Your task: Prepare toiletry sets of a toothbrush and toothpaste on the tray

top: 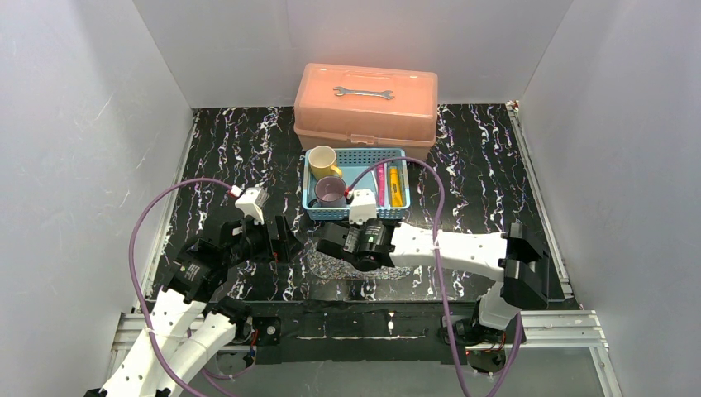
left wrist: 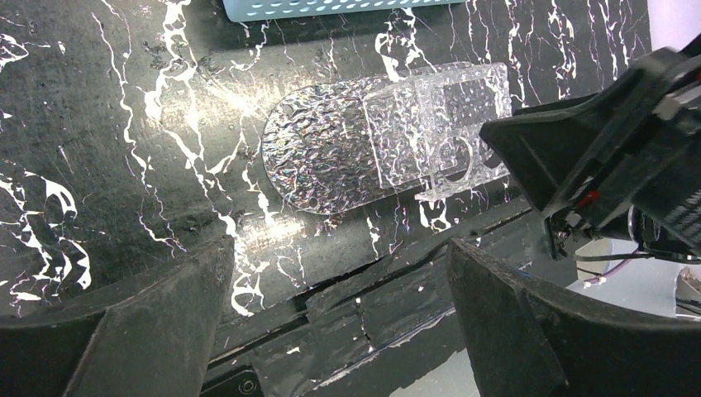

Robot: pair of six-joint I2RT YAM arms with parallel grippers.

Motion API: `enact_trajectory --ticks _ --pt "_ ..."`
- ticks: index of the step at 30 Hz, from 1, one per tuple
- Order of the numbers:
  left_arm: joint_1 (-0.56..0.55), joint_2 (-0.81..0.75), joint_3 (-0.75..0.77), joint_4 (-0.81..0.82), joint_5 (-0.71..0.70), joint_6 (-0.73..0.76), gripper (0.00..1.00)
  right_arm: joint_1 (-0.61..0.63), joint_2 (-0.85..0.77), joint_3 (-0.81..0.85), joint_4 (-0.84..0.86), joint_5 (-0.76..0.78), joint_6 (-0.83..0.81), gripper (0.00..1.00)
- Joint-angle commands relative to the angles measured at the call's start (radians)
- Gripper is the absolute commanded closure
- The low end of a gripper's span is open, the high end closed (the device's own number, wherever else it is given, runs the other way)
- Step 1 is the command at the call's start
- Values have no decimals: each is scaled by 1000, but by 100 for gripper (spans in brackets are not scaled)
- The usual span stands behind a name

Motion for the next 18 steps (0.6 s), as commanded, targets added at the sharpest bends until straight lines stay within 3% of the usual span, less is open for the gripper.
enact_trajectory --ticks 1,11,18 --pt "-8 -10 -2 -16 -10 -1 1 -2 -34 111 31 50 -105 55" --pt "-11 -6 -1 -18 -11 -1 1 -90 16 236 73 12 -249 53" --pt "-14 -4 -2 -18 -11 -1 1 -196 48 290 155 -97 -418 50"
